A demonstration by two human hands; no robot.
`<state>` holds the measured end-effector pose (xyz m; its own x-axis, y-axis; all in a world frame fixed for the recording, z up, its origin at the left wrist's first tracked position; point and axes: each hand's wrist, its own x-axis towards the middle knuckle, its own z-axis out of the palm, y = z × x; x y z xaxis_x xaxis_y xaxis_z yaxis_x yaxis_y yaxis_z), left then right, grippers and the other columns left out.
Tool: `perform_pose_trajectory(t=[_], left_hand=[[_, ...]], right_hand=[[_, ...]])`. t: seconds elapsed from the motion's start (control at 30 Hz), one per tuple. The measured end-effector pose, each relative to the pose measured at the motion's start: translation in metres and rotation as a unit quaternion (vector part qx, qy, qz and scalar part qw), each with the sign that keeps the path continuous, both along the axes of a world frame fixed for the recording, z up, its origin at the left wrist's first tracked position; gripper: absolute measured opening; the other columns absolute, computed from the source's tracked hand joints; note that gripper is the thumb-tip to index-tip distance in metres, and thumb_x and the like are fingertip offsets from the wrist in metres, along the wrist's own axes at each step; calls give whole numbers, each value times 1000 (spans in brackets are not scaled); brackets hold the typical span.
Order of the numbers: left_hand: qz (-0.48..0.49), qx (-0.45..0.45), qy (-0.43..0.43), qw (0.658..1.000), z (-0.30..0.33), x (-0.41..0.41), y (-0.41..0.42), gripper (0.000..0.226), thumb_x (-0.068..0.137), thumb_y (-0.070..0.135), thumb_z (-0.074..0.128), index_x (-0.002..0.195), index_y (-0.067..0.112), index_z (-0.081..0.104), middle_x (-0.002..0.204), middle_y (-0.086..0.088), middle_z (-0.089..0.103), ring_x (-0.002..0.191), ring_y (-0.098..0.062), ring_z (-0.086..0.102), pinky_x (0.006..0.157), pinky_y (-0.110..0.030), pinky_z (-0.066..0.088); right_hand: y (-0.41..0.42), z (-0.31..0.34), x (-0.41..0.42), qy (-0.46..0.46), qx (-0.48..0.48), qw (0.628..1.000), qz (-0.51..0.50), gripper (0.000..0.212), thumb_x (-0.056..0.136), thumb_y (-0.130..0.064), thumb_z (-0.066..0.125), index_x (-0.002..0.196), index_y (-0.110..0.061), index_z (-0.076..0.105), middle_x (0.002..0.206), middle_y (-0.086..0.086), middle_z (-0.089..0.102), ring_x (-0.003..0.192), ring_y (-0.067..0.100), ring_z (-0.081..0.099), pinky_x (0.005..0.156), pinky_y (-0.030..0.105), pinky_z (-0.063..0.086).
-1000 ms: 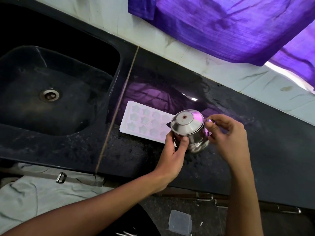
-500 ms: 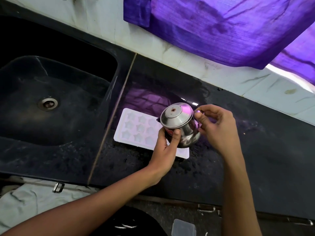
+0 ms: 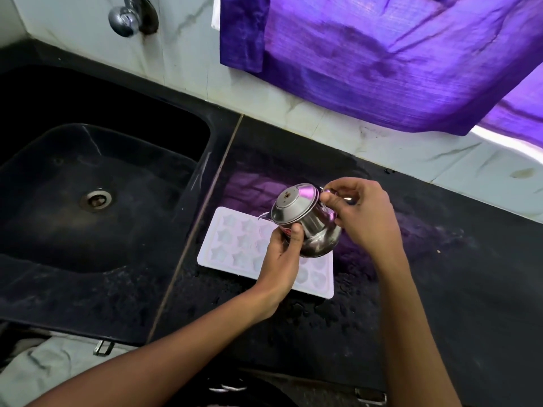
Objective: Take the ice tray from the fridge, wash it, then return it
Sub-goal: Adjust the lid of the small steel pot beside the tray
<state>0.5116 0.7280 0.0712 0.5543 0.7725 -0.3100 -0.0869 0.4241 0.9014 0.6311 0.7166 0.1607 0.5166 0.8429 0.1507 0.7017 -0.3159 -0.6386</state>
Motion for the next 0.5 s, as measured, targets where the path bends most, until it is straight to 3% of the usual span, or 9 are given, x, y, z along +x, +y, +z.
perform_pose_trajectory(t=[0.3,0.5], left_hand=[[20,-6,14,1000,0,5,0,47,96,48,35,128,15,46,109,10,58,86,9,51,67,-5,41],[23,4,4,1000,0,5,1,46,95,48,37,127,16,49,122,4,60,94,6,54,74,-7,42]], right_hand=[[6,-2,3,-25,-11,1000,12,2,83,-27,69,82,-29,69,79,-12,68,67,5,61,69,29,50],[7,2,4,-37,-8,999,13,5,83,-29,69,79,-32,67,80,-13,69,70,7,62,74,32,52]])
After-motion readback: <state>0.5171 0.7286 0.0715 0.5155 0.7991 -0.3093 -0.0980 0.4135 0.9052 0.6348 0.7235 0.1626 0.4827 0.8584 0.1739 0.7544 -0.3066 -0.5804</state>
